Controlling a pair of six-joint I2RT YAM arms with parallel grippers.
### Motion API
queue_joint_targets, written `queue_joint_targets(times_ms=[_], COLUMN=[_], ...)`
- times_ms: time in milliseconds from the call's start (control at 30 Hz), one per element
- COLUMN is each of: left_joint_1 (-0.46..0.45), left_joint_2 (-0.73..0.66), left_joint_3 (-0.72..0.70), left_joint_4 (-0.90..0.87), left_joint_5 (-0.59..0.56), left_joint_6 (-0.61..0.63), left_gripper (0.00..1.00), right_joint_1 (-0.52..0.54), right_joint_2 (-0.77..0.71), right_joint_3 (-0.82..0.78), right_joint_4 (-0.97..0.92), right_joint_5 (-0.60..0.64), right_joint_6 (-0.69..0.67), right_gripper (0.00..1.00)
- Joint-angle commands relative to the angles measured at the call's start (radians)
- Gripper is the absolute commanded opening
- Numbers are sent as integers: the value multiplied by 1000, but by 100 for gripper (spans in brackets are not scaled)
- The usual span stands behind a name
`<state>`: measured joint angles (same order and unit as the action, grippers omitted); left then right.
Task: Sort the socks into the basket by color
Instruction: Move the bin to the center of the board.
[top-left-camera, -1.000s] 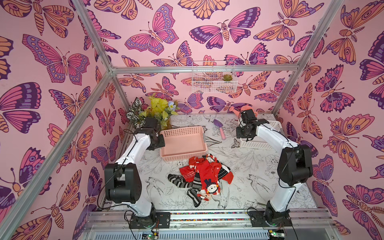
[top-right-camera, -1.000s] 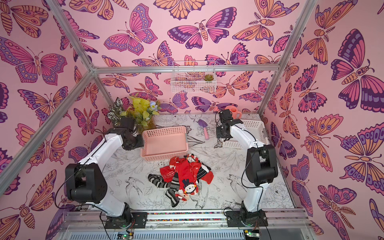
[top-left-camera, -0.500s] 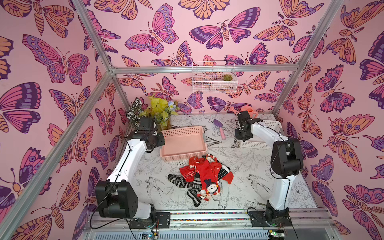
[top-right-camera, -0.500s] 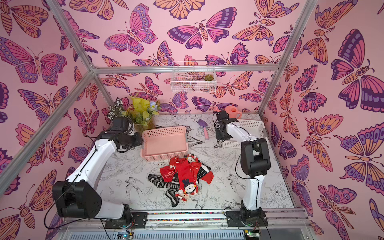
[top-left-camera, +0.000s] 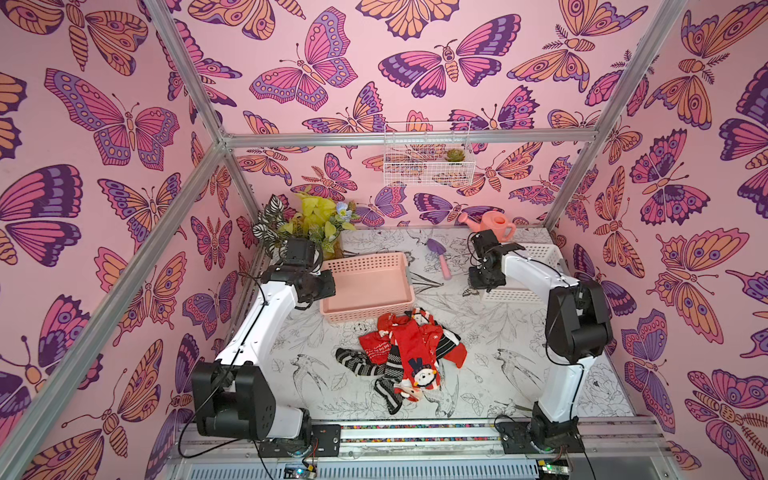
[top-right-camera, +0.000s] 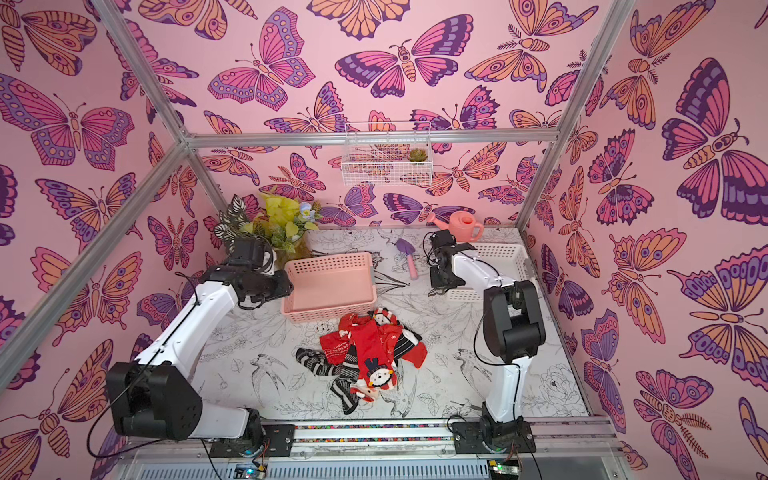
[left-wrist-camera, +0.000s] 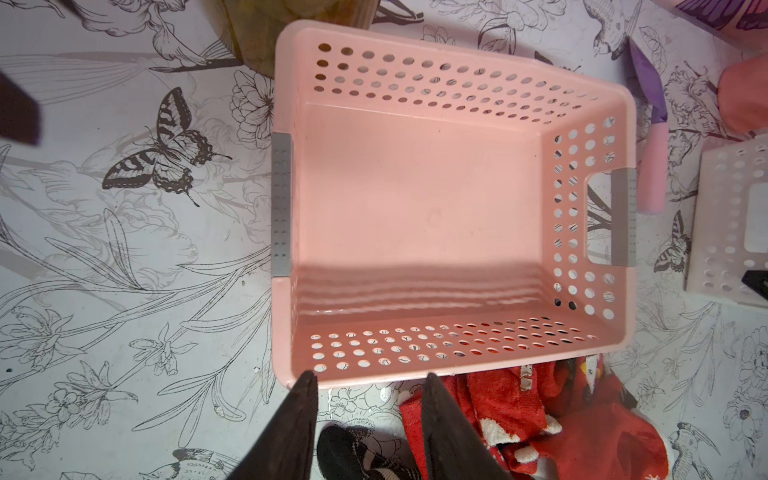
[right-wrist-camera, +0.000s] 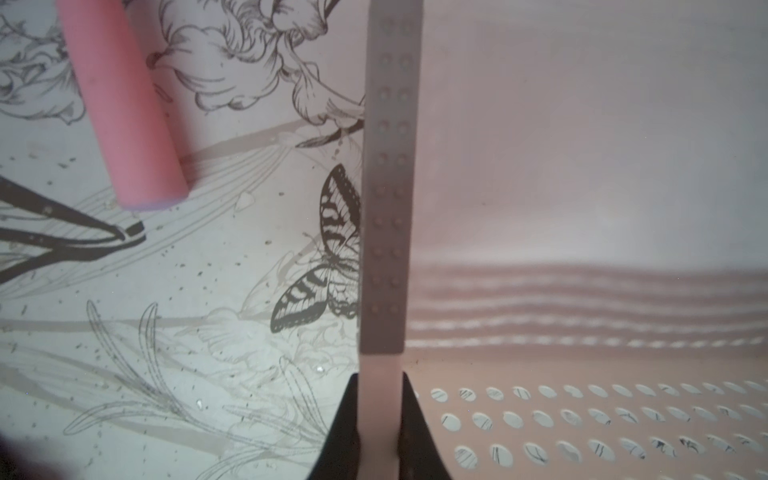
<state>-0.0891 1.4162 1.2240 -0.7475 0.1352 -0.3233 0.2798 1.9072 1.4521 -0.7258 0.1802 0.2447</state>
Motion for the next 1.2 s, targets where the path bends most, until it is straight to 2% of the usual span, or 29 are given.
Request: queue_joint_targets(times_ms=[0,233,367,600,800,867,1167], left_joint_1=[-9,-23,-26,-31,-43,-46,-61], left_joint_2=[-50,-92,-97,-104,-102,-103,-133], left_joint_3=[-11,-8,-12,-50,-26,-10,-66], left_joint_4=[15,16,15,40,49,48,106], left_joint_5=[7,20,20,29,39,48,38], left_joint_6=[1,8,13,10,-1,-3,-14], left_gripper=[44,44,44,45,47,48,50], right_joint_1=[55,159,183,214,251,267,503], right_joint_2=[-71,-152,-146,-199,-296,-323,-434], right_joint_3=[-49,-129,-141,-142,-101,-95,-164], right_joint_4=[-50,-23,-10,-3,-107,-143,-121], right_joint_5=[27,33,30,24,7,4,-117], right_joint_6=[68,108,97,67,47,50,108], right_gripper=[2,3,6,20,29,29,28])
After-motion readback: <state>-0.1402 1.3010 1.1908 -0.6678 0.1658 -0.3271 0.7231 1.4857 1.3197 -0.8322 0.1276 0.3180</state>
